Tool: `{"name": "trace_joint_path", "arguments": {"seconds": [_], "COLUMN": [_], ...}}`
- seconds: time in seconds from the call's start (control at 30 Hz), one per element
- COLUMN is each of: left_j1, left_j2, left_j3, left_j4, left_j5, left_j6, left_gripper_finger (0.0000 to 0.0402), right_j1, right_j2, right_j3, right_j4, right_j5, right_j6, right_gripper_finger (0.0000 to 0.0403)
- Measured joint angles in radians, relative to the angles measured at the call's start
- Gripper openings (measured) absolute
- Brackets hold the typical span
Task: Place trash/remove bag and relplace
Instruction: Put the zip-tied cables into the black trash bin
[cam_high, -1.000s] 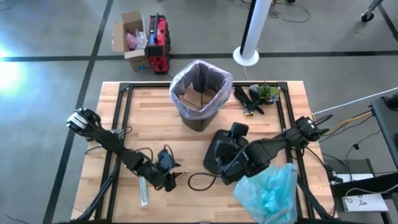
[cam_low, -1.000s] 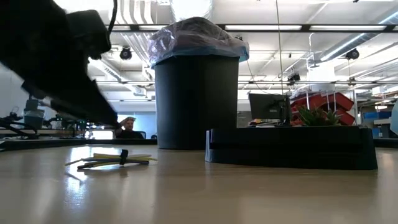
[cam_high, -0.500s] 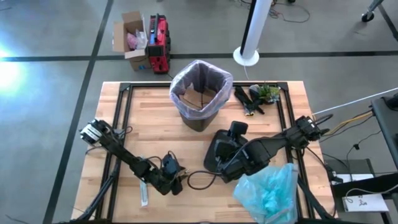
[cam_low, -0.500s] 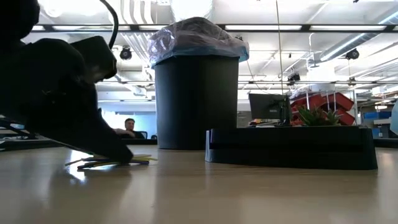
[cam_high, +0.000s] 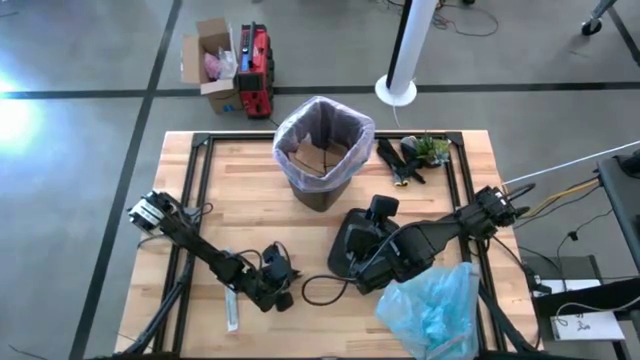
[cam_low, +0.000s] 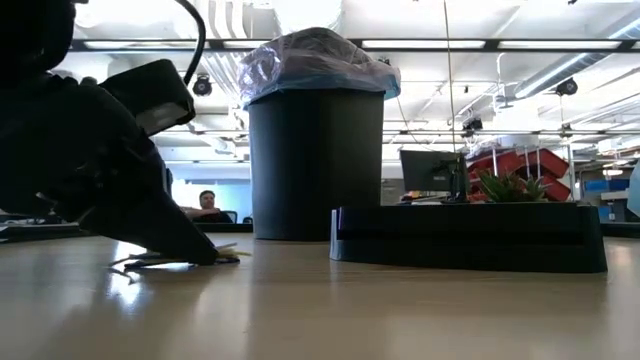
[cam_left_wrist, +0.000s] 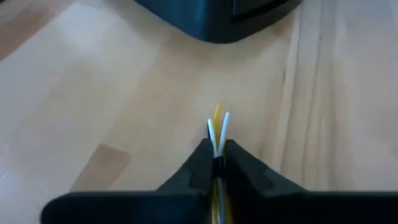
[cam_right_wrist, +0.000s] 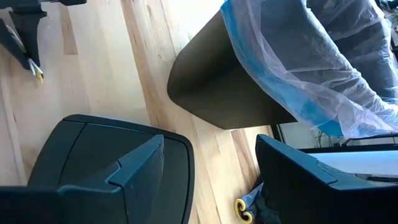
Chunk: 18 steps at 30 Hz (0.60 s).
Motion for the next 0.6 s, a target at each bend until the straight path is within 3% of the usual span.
{"name": "trace_joint_path", "arguments": {"seconds": [0.17, 0.3, 0.5, 0.6], "left_j1": [0.001, 0.015, 0.056, 0.093], "left_j2": [-0.071, -0.194, -0.423, -0.531], "left_j3": [-0.001, 0.009, 0.079, 0.132], "left_j4": [-0.033, -0.153, -0.359, -0.365], "left_j5": [0.041, 0.078, -0.001, -0.070], "left_j6": [0.015, 0.039, 0.177, 0.243], "left_gripper_finger": [0.0020, 0.0013, 0.0011, 0.0011], "right_j1": [0.000, 0.000, 0.000, -0.002], "right_j2": [0.000, -0.017, -0.076, -0.113], "right_j3": [0.000, -0.001, -0.001, -0.001], "right_j4": [0.000, 0.000, 0.003, 0.009], "right_j5": [0.000, 0.001, 0.101, 0.156], "right_j6": [-0.002, -0.050, -0.089, -0.075], "right_gripper_finger": [0.0229, 0.0222, 0.0214, 0.0211]}}
